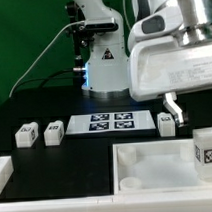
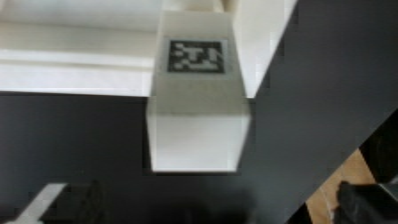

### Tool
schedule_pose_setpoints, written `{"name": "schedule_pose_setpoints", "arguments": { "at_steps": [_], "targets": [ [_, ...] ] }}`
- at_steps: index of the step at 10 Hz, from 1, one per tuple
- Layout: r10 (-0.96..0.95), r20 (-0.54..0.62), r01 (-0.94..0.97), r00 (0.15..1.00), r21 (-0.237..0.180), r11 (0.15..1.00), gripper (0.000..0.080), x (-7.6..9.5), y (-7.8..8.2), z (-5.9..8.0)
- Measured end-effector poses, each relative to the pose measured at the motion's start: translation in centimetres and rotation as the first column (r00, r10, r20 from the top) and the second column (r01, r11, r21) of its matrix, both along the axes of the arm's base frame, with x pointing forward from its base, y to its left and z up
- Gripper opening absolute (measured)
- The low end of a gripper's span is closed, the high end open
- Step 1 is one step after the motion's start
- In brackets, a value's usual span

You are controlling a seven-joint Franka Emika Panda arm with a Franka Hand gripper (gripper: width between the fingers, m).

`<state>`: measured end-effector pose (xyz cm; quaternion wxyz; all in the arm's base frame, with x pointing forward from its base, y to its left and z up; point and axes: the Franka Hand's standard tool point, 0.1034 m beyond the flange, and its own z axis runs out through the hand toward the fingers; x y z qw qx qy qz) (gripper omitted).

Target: Assemble one leg

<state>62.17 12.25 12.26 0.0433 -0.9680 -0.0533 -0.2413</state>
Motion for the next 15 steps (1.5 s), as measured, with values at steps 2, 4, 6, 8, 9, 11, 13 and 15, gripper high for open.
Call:
{"name": "schedule_pose_setpoints", "arguments": {
  "at_steps": [2,4,6,8,9,11,13,15],
  "targets": [
    [-0.005,-0.024,0.005,1.0,0.001,1.0,0.0649,0.5,-0.4,0.8],
    [0.012,-0.271,-0.012,0.963,0.001,1.0,0.0649,0.0,0.1,1.2],
    [0.018,-0.434,-0.02,0.901,0.0,1.0,0.0649,-1.2,0.4,0.8],
    [0.021,-0.476,-0.023,0.879,0.002,1.0,0.0649,-0.6,0.4,0.8],
    [0.021,-0.474,-0.023,0.88,0.002,1.0,0.0649,-0.7,0.4,0.8],
    [0.021,-0.475,-0.023,0.88,0.002,1.0,0.0649,-0.7,0.4,0.7],
    [0.006,-0.5,-0.012,0.866,-0.009,1.0,0.0649,0.3,-0.9,0.5],
    [-0.027,-0.503,0.022,0.864,-0.016,1.0,0.0649,1.2,-1.3,-0.2]
  ]
}}
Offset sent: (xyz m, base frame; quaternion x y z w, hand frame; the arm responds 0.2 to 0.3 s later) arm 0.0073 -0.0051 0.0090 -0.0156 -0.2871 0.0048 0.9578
